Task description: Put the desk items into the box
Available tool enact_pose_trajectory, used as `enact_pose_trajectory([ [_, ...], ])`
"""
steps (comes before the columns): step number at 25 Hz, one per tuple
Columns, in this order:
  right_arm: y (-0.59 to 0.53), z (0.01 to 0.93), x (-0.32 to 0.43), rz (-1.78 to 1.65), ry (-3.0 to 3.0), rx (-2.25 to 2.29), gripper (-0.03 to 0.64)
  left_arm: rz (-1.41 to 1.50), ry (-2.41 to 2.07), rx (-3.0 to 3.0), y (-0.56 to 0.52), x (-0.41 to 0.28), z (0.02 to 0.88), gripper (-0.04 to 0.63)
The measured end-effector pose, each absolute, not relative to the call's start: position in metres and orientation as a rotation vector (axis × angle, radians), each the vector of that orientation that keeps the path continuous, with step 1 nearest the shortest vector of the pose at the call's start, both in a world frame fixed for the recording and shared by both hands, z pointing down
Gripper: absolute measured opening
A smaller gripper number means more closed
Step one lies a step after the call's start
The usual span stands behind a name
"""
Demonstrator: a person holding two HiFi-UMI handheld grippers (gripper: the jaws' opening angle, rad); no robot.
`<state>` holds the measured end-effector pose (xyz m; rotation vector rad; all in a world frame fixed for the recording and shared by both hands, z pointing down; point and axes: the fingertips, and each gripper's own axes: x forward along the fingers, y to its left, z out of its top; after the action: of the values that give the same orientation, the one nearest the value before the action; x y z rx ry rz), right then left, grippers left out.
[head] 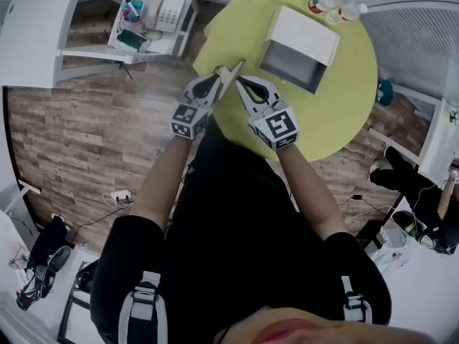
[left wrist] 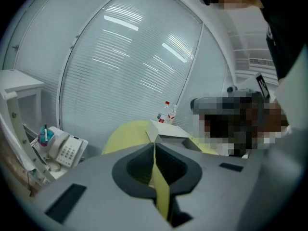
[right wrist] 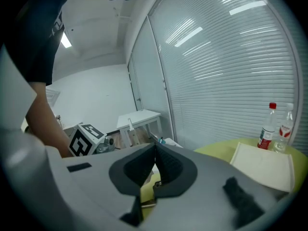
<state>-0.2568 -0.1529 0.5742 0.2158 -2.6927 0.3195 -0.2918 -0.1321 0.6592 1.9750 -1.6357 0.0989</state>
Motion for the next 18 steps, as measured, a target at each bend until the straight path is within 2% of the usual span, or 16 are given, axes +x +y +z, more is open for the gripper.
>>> enact_pose_trajectory([
  [5,-0.156,0.593,-0.257,0.347,-2.666,0.246,0.017,0.116,-1.622,1.935,-0.135,-0.295,0.687,0.036],
  [14,-0.158,0.608,-0.258,0.384,-2.646,0.250,0.017,0.122,-1.558,1.829,-0.136,-0.296,0.741,0.126],
  [18,-0.162,0.610,-0.256,0.393,-2.639,0.259,0.017,0.114,-1.533,1.794,-0.140,-0.293,0.755,0.130],
])
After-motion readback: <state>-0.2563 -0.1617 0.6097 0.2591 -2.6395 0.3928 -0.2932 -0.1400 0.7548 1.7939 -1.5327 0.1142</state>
